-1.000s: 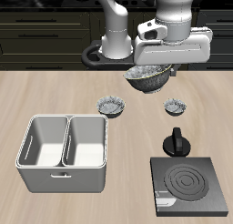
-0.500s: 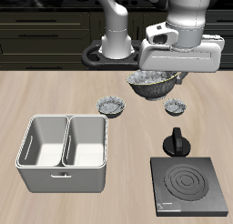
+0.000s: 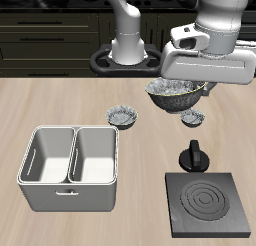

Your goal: Place the largest bowl on the flat stove

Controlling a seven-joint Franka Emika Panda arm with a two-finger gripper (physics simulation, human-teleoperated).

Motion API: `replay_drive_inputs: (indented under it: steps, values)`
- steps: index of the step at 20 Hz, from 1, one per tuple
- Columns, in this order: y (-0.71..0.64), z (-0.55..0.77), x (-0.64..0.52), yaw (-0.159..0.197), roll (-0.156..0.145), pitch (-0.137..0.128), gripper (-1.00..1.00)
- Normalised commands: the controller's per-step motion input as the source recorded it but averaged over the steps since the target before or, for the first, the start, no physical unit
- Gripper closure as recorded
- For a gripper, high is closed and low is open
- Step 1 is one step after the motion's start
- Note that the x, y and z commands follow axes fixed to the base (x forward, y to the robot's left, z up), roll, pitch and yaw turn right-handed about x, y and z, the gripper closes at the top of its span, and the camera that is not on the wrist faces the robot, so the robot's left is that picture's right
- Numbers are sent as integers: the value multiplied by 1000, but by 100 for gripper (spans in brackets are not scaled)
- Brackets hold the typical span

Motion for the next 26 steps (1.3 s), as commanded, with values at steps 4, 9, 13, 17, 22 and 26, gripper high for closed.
replay_drive_inputs:
  steps: [4,9,13,17,22,26]
  values:
    - [137,51,253,20,0,-8,100]
    - [166,-4,128,26,42,-9,100]
    - [134,122,165,21,10,-15,100]
    - [83,79,111,6,-4,14,100]
    - [14,-123,184,11,-10,5,100]
    - [60,-270,70,8,12,15,100]
